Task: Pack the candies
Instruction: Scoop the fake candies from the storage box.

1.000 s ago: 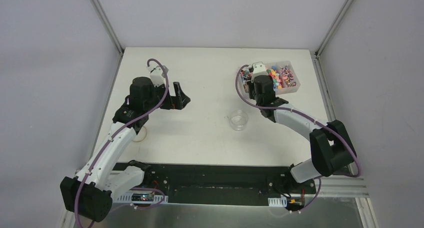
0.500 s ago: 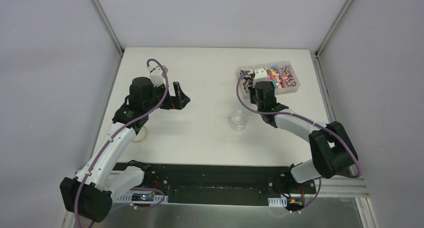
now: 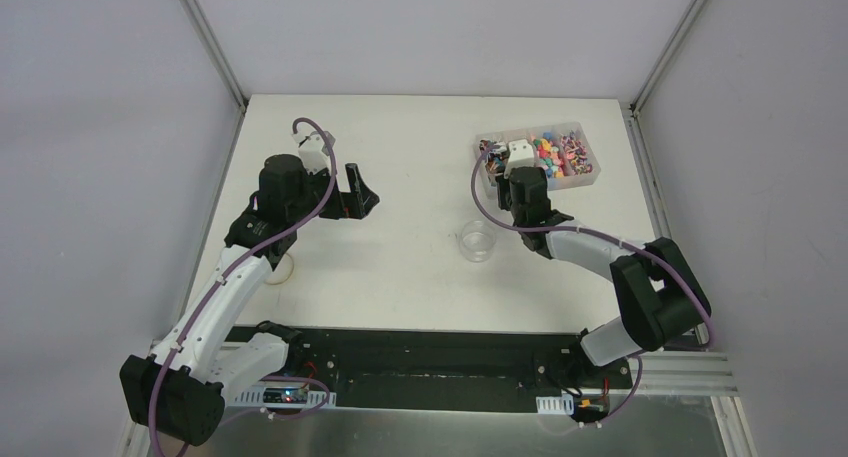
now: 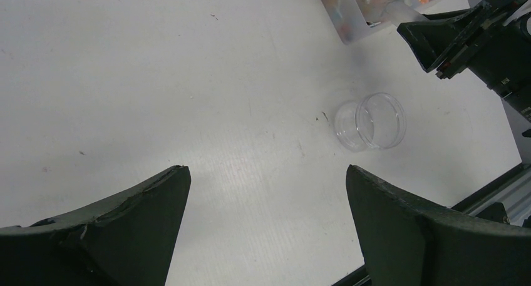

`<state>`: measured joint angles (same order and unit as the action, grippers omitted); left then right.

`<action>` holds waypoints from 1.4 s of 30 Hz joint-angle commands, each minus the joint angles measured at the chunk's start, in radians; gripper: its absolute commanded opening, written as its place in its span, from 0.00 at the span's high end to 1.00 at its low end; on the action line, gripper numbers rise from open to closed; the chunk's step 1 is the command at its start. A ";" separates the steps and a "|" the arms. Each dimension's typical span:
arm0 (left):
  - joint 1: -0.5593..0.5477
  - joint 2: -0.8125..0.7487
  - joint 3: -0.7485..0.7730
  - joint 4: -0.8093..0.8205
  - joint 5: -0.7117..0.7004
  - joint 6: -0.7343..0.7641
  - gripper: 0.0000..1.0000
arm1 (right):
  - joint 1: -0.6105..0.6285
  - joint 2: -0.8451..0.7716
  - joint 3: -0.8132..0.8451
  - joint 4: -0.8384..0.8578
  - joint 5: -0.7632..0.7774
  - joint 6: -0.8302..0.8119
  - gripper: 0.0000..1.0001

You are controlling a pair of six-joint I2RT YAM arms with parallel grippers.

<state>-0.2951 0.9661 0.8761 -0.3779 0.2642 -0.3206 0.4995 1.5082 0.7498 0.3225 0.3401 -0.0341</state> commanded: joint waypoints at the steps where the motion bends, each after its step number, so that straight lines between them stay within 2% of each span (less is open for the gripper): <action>1: -0.007 -0.026 0.001 0.015 -0.013 0.023 0.01 | -0.005 -0.022 -0.039 0.105 0.021 0.033 1.00; 25: -0.007 -0.033 0.003 0.013 -0.036 0.025 0.01 | -0.026 -0.048 -0.179 0.346 0.028 0.089 1.00; 42: -0.007 -0.036 0.003 0.014 -0.037 0.024 0.01 | -0.028 -0.068 -0.259 0.537 0.002 0.053 1.00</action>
<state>-0.2951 0.9524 0.8761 -0.3843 0.2390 -0.3199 0.4808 1.4746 0.4934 0.7349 0.3408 0.0345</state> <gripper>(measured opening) 0.992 0.314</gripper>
